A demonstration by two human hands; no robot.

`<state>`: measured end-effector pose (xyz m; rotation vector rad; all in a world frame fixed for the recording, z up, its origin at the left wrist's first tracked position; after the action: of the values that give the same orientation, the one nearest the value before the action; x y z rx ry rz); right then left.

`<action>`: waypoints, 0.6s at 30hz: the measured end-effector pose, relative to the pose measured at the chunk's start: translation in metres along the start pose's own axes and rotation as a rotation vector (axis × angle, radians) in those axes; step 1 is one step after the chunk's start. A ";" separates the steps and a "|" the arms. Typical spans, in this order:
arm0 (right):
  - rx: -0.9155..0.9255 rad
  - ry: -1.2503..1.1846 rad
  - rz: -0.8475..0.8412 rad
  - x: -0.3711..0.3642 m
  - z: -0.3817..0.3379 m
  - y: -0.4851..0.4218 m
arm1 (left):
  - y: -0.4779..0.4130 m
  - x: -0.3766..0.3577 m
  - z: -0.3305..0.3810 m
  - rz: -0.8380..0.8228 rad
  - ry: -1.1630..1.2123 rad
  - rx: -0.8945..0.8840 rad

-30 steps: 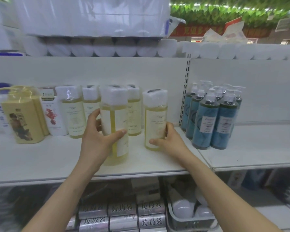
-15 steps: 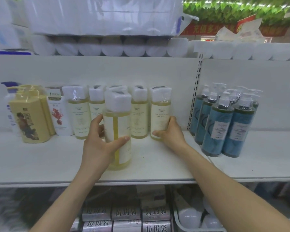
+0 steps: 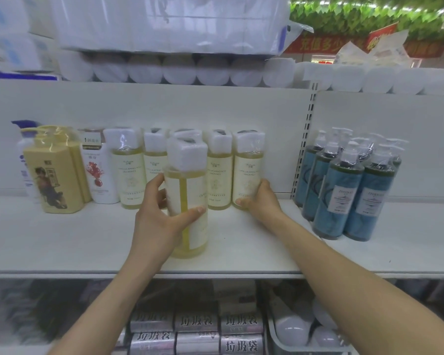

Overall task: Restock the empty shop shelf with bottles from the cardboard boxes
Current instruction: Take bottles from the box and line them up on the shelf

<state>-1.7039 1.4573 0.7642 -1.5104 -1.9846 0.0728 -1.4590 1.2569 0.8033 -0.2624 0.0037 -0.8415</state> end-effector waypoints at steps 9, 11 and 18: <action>0.281 -0.294 -0.053 0.031 -0.104 0.068 | 0.003 -0.035 0.008 -0.141 0.019 0.000; 0.343 -0.355 -0.114 0.036 -0.121 0.083 | 0.002 -0.059 0.013 -0.220 0.024 0.007; 0.286 -0.413 0.015 0.075 -0.087 0.106 | 0.007 -0.144 0.015 -0.521 0.047 0.036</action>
<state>-1.5794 1.5310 0.8240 -1.4024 -2.1613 0.6950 -1.5480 1.3708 0.8016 -0.2116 -0.0370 -1.3642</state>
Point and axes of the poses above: each hand's wrist, its own y-axis away from the middle knuckle, its own x-axis out of the back of the hand, z = x × y, the point moved 9 cm from there along -y, towards the middle knuckle, and after that the axes turned 14 degrees about x, right-handed, at the moved point
